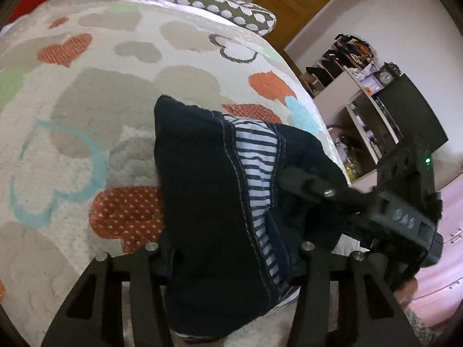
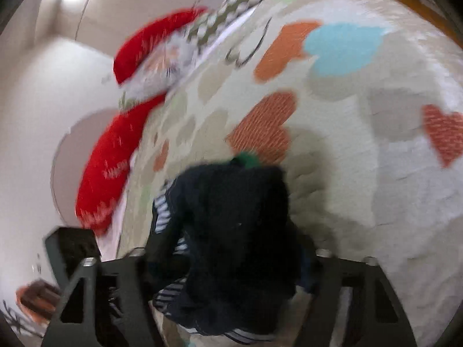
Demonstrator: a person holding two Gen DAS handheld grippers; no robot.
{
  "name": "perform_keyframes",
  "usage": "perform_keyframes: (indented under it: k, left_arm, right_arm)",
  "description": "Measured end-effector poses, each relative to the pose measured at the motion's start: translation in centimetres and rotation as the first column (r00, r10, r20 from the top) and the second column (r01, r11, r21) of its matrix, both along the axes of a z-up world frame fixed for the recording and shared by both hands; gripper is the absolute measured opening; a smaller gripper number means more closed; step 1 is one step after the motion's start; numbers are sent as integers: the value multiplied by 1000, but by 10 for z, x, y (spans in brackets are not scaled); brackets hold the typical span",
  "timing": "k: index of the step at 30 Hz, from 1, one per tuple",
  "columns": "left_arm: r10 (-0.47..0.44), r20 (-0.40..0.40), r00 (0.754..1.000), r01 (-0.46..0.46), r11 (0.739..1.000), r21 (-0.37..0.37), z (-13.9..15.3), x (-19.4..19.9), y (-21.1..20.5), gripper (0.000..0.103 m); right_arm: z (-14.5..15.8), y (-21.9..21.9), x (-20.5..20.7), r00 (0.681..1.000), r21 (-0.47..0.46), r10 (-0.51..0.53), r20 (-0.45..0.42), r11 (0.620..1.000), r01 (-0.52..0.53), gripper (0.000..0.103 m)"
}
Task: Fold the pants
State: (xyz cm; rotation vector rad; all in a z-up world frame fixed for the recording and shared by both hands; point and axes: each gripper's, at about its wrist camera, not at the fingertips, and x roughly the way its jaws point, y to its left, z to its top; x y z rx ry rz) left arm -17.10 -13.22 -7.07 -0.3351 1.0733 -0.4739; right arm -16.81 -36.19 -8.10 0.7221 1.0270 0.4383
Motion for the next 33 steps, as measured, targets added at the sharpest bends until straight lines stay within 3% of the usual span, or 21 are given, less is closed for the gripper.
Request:
perform_keyframes:
  k: [2, 6, 14, 23, 25, 27, 28, 29, 31, 33]
  left_arm:
    - [1, -1, 1000, -1, 1000, -14, 3, 0, 4, 43]
    - [16, 17, 1000, -15, 999, -48, 18, 10, 13, 43]
    - [68, 80, 995, -70, 997, 31, 35, 69, 26, 43]
    - [131, 84, 988, -141, 983, 121, 17, 117, 42, 44]
    - [128, 103, 986, -142, 979, 145, 15, 115, 40, 48]
    - [143, 110, 984, -160, 973, 168, 11, 114, 41, 69]
    - [156, 104, 982, -173, 970, 172, 8, 114, 44, 72]
    - [169, 86, 982, -181, 971, 159, 6, 113, 48, 73]
    - [184, 36, 982, -186, 978, 91, 6, 109, 60, 73]
    - [210, 24, 977, -211, 975, 72, 12, 101, 69, 73]
  right_arm:
    - [3, 10, 4, 1000, -57, 17, 12, 998, -17, 54]
    - [18, 14, 11, 998, -29, 50, 40, 998, -49, 46]
    - [50, 46, 61, 985, -117, 111, 129, 988, -96, 45]
    - [31, 67, 125, 989, -188, 101, 107, 979, -79, 45]
    - [29, 68, 131, 990, -192, 100, 103, 978, -78, 45]
    - [25, 66, 134, 991, -186, 93, 95, 980, -74, 45]
    - [21, 62, 135, 993, -180, 81, 84, 982, -65, 47]
    - [17, 58, 135, 995, -172, 65, 69, 984, -53, 48]
    - [11, 48, 134, 999, -158, 23, 34, 987, -17, 63]
    - [17, 40, 130, 998, -165, 7, 55, 986, 3, 64]
